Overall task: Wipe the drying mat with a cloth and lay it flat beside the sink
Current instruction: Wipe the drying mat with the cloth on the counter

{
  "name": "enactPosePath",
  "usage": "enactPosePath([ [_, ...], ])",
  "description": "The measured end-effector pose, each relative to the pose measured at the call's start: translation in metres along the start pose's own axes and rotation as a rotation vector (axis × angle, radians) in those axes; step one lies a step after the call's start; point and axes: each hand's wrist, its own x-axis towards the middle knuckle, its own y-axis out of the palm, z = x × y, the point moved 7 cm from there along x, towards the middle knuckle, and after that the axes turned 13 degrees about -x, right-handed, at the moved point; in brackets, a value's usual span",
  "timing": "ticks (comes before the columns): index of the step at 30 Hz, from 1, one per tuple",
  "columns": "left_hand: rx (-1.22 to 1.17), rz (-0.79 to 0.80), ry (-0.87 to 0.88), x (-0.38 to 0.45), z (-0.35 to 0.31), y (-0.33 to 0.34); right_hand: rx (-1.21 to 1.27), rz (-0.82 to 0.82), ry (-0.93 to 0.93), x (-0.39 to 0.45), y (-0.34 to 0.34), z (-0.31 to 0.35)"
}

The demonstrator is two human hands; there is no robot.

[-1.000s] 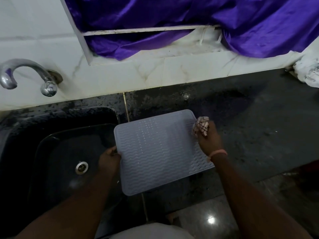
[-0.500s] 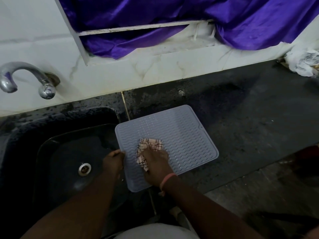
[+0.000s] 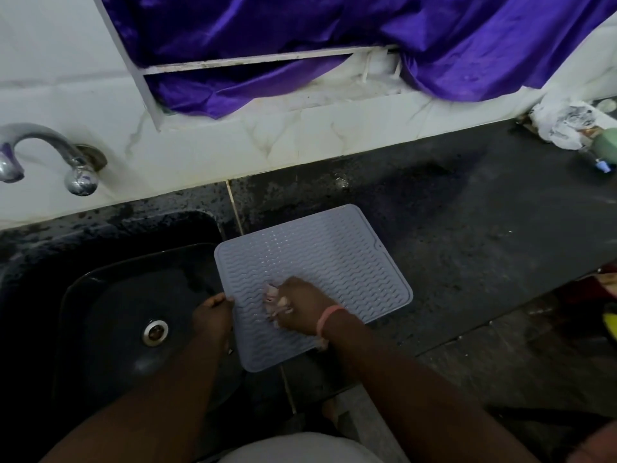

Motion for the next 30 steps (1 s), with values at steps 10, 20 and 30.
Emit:
enactPosePath([
  [10,-0.067,0.205,-0.049,-0.021,0.001,0.002,-0.071,-0.306,0.769,-0.022,-0.022,-0.183],
  [20,-0.127,0.238,-0.091,-0.026,0.002,0.005,0.009,-0.109,0.010,0.000,0.043,0.041],
  [30,-0.158,0.217,-0.101,-0.040,-0.001,0.001,0.086,-0.349,0.882,-0.034,-0.029,-0.184],
])
